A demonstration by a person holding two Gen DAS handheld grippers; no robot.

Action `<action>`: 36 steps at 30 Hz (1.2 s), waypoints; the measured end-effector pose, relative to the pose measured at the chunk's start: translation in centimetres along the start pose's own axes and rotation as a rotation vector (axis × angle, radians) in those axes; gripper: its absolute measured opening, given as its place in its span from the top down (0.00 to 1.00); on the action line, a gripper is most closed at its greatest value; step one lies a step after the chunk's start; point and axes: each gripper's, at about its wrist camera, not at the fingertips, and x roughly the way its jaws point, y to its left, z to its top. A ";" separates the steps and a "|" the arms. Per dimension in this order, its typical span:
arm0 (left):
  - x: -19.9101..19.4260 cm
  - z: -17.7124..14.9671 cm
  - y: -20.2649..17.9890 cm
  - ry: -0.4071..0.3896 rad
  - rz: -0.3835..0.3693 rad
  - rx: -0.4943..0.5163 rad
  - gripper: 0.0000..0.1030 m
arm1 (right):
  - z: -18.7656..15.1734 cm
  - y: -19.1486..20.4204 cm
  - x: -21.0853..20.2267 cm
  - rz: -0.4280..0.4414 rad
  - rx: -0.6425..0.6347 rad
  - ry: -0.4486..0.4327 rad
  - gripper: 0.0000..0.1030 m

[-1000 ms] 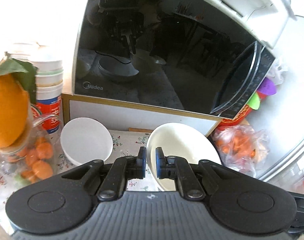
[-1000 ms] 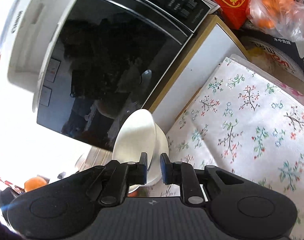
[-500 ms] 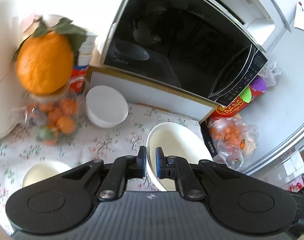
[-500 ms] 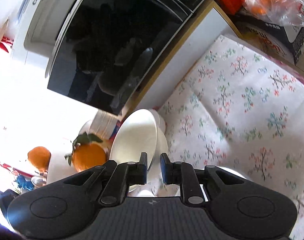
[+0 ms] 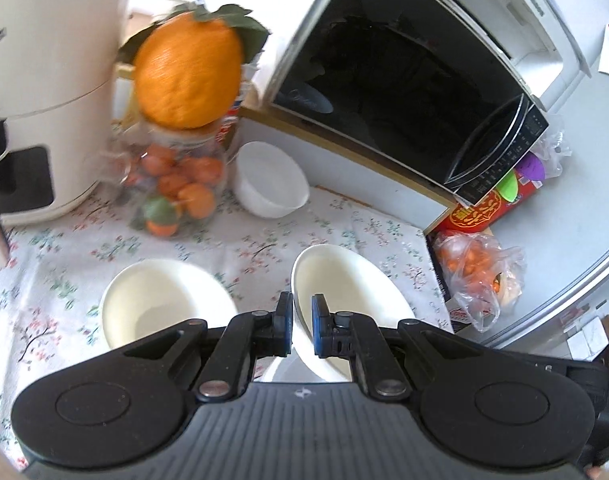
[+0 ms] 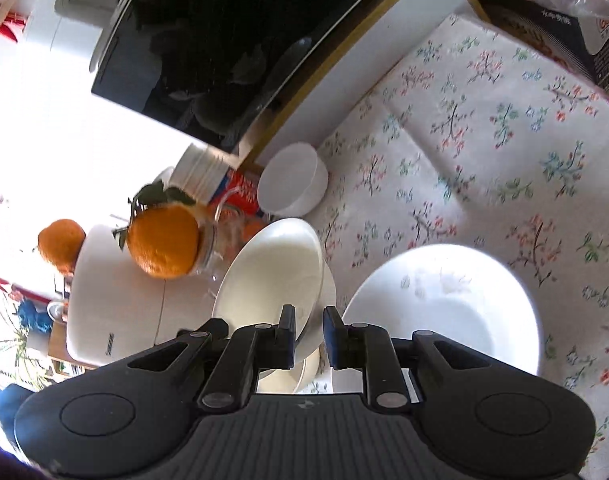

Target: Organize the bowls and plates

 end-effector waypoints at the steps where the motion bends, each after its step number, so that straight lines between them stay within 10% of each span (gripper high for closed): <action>1: -0.1 -0.3 0.5 -0.003 0.002 -0.004 0.92 | -0.2 0.1 0.2 -0.002 -0.006 0.005 0.84; 36: 0.1 -0.9 7.5 0.023 0.211 0.021 0.92 | -4.7 3.9 9.6 -0.033 -0.280 0.087 0.84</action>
